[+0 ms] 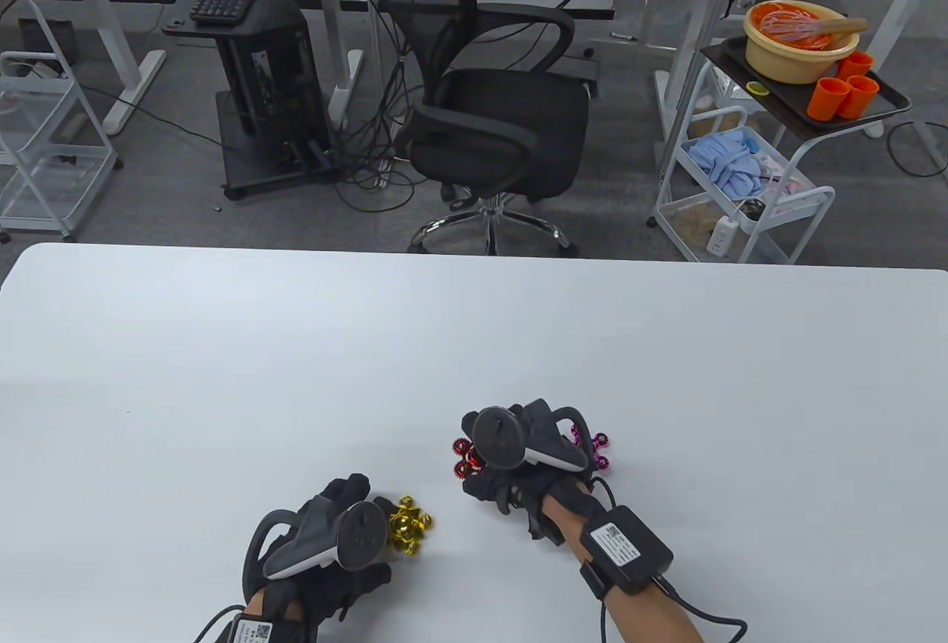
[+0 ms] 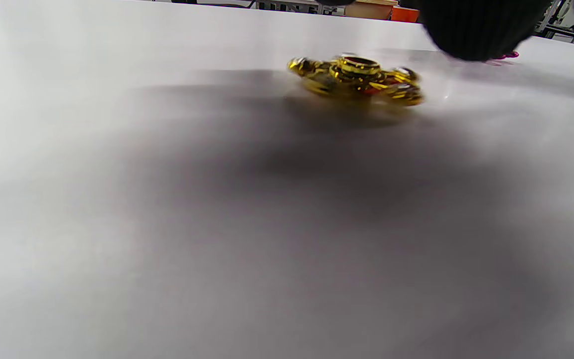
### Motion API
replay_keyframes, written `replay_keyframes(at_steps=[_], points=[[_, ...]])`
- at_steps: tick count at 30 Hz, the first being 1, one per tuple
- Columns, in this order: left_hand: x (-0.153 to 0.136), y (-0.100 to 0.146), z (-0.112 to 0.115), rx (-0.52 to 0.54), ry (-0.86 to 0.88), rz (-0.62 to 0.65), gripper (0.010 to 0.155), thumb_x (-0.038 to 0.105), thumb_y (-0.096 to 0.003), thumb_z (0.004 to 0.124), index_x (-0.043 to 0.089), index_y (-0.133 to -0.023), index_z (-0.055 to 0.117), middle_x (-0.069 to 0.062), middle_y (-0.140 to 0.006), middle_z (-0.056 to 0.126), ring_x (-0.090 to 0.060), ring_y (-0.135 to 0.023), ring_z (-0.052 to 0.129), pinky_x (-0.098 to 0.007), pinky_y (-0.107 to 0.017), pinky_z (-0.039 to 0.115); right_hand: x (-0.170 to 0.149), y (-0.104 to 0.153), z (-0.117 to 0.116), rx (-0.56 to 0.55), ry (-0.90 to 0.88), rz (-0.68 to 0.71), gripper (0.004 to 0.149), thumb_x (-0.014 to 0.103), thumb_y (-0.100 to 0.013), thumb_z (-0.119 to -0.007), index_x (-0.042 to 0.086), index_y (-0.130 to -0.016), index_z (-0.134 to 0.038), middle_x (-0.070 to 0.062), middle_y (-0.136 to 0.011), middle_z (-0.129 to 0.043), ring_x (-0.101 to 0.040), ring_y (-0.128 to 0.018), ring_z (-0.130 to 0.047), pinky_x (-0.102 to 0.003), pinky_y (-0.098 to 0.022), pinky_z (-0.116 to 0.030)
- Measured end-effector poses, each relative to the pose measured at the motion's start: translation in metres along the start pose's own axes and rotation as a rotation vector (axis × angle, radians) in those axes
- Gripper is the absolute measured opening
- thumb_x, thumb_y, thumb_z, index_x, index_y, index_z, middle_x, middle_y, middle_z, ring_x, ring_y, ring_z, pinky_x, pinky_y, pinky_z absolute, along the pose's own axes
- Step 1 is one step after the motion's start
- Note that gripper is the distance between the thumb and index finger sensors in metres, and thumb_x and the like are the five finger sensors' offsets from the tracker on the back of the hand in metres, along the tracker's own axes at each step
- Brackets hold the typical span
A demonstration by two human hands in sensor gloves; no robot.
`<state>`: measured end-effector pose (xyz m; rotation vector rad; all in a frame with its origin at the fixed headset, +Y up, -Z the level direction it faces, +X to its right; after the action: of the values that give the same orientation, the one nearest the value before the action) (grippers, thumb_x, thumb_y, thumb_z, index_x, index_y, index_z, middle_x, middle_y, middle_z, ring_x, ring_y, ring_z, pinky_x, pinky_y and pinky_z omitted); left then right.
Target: Flick fidget spinner to spin
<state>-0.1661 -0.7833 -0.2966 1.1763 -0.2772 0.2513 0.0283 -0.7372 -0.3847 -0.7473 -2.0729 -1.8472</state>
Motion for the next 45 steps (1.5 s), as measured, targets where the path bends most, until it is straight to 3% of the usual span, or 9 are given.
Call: replay_keyframes(at_steps=[5, 11, 22, 32, 36, 39, 41, 45], points=[[0.004, 0.000, 0.000, 0.009, 0.000, 0.011, 0.078, 0.059, -0.0379, 0.067, 0.025, -0.099, 0.034, -0.017, -0.110, 0.012, -0.043, -0.103, 0.026, -0.062, -0.073, 0.041, 0.025, 0.039, -0.021, 0.023, 0.042, 0.084, 0.082, 0.055, -0.032, -0.093, 0.015, -0.095, -0.058, -0.018, -0.100, -0.064, -0.039, -0.077, -0.075, -0.062, -0.066, -0.059], [0.021, 0.003, -0.001, 0.022, -0.029, 0.047, 0.078, 0.059, -0.0379, 0.067, 0.025, -0.099, 0.033, -0.017, -0.109, 0.011, -0.043, -0.103, 0.024, -0.063, -0.073, 0.039, 0.046, 0.059, -0.039, 0.064, 0.058, 0.137, 0.082, 0.055, -0.032, -0.093, 0.016, -0.095, -0.058, -0.017, -0.101, -0.064, -0.039, -0.079, -0.074, -0.063, -0.067, -0.057], [0.056, 0.011, 0.003, 0.041, -0.082, 0.158, 0.076, 0.058, -0.0384, 0.066, 0.028, -0.099, 0.033, -0.015, -0.108, 0.005, -0.043, -0.102, 0.015, -0.063, -0.074, 0.031, 0.060, 0.072, -0.058, 0.121, 0.121, 0.177, 0.082, 0.054, -0.033, -0.092, 0.017, -0.096, -0.056, -0.015, -0.102, -0.062, -0.039, -0.082, -0.071, -0.063, -0.068, -0.054], [0.083, 0.017, 0.012, 0.037, -0.124, 0.257, 0.065, 0.057, -0.0392, 0.066, 0.032, -0.096, 0.046, -0.013, -0.107, -0.001, -0.042, -0.100, 0.007, -0.063, -0.074, 0.025, 0.062, 0.076, -0.071, 0.169, 0.104, 0.175, 0.082, 0.054, -0.035, -0.087, 0.018, -0.098, -0.050, -0.014, -0.105, -0.055, -0.040, -0.087, -0.062, -0.064, -0.070, -0.047], [0.090, 0.015, 0.020, 0.016, -0.150, 0.271, 0.067, 0.057, -0.0393, 0.066, 0.035, -0.097, 0.040, -0.012, -0.105, -0.006, -0.042, -0.099, 0.003, -0.063, -0.074, 0.021, 0.059, 0.078, -0.069, 0.190, 0.089, 0.169, 0.087, 0.058, -0.034, -0.083, 0.017, -0.100, -0.043, -0.014, -0.108, -0.048, -0.042, -0.091, -0.055, -0.064, -0.071, -0.044], [0.094, 0.013, 0.025, -0.002, -0.161, 0.275, 0.070, 0.058, -0.0394, 0.065, 0.037, -0.098, 0.033, -0.012, -0.104, -0.010, -0.042, -0.098, -0.002, -0.063, -0.073, 0.019, 0.046, 0.082, -0.052, 0.147, 0.003, 0.132, 0.088, 0.058, -0.035, -0.083, 0.017, -0.101, -0.041, -0.015, -0.109, -0.045, -0.044, -0.093, -0.051, -0.065, -0.072, -0.041], [0.098, 0.010, 0.030, -0.023, -0.181, 0.269, 0.070, 0.059, -0.0391, 0.065, 0.039, -0.098, 0.033, -0.012, -0.103, -0.011, -0.042, -0.097, -0.003, -0.063, -0.073, 0.018, 0.035, 0.084, -0.045, 0.141, -0.035, 0.088, 0.080, 0.054, -0.040, -0.081, 0.019, -0.101, -0.043, -0.016, -0.109, -0.043, -0.045, -0.093, -0.049, -0.066, -0.072, -0.039], [0.102, 0.006, 0.033, -0.037, -0.186, 0.261, 0.070, 0.060, -0.0387, 0.064, 0.040, -0.097, 0.032, -0.012, -0.103, -0.011, -0.042, -0.097, -0.002, -0.063, -0.073, 0.018, 0.031, 0.084, -0.055, 0.190, -0.018, 0.051, 0.054, 0.036, -0.048, -0.074, 0.025, -0.098, -0.054, -0.018, -0.109, -0.040, -0.047, -0.092, -0.045, -0.066, -0.072, -0.036]])
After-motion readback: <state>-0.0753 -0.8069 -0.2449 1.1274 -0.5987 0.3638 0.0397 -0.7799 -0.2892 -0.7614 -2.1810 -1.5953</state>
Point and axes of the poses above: the tracker on the back of each hand, its own x axis roughly to the thumb side, its own y axis roughly from the fingertips to the wrist, z = x × y, the point moved 4 cm from there along -y, roughly from the wrist to the fingertips
